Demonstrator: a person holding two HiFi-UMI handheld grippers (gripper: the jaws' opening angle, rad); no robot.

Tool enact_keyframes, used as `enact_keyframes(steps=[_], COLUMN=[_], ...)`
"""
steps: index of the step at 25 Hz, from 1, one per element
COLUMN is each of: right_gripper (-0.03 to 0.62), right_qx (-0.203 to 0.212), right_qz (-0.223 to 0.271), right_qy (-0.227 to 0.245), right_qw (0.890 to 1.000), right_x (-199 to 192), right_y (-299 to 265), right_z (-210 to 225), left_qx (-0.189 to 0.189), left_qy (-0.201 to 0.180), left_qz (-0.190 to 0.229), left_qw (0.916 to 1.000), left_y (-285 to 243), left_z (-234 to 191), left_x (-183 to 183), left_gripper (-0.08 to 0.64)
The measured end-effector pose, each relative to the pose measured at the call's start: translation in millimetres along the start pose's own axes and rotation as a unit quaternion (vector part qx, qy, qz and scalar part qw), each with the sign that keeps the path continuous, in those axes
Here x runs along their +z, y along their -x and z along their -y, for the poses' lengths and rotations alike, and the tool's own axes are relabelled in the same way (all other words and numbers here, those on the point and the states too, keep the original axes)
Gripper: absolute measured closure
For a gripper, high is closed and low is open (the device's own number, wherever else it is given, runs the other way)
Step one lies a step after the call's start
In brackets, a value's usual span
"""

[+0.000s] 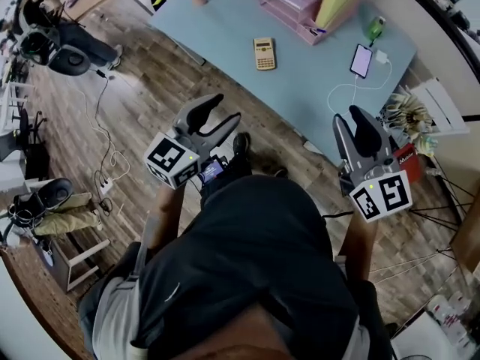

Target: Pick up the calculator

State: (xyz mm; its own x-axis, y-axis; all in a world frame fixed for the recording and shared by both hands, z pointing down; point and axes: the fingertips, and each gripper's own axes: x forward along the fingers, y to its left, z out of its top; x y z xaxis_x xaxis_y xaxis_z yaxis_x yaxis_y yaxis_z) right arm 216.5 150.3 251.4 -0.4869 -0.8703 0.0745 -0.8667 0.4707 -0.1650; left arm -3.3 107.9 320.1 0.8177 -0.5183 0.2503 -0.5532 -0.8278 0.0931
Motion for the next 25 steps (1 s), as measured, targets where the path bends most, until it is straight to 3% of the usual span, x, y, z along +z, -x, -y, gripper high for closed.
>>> enact_keyframes(steps=[11,25], right_gripper=[0.459,0.459], right_qx=[-0.074,-0.133], right_qz=[0.008,0.005], right_qy=[0.006,0.0], right_qw=[0.997,0.991], right_x=[22,21], right_y=[-61,-136], right_z=[-5,-12], left_qx=[-0.086,-0.148], left_qy=[-0.014,-0.002], left_qz=[0.011,0.008], left_qw=[0.9961,0.989], left_y=[-39,-64], left_z=[-78,-164], left_x=[24,25], left_gripper=[0.301,0.301])
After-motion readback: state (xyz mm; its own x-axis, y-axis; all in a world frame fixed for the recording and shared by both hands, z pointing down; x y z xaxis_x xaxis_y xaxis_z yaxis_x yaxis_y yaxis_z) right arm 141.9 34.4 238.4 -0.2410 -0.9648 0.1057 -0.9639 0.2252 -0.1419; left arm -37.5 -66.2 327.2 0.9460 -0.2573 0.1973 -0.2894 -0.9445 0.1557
